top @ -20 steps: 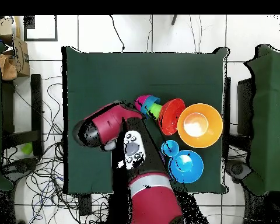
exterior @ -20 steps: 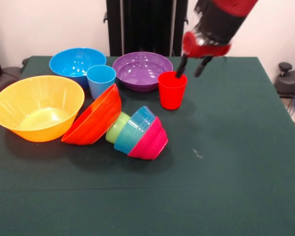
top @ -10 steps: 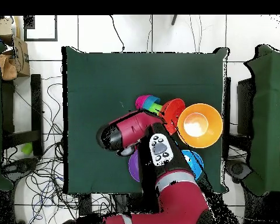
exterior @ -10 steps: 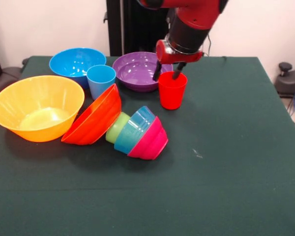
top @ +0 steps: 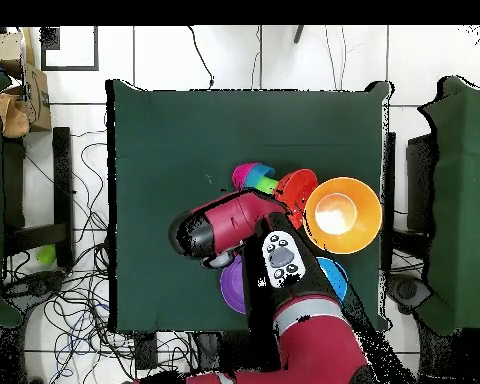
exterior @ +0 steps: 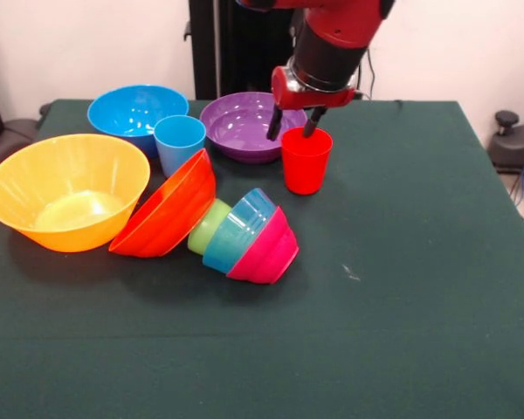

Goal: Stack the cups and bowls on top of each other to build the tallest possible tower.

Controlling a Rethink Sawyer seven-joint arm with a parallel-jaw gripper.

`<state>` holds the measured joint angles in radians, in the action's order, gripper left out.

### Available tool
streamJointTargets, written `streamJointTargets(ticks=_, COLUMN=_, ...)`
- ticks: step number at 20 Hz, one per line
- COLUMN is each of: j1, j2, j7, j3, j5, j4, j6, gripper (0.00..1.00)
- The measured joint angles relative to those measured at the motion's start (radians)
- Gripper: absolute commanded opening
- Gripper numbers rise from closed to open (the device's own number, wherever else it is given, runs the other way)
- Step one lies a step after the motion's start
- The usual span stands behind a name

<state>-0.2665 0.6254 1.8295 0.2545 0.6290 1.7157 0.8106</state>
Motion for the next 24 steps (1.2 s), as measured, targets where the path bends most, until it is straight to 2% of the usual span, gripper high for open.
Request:
streamJointTargets(ticks=5, j1=-0.001, j2=0.019, j7=0.0, j3=0.011, j5=-0.001, j4=0.001, j6=0.0, gripper=1.0)
streamJointTargets(ticks=24, j1=-0.11, j2=0.083, j7=0.0, j3=0.097, j5=0.0, j4=0.002, j6=0.003, gripper=1.0)
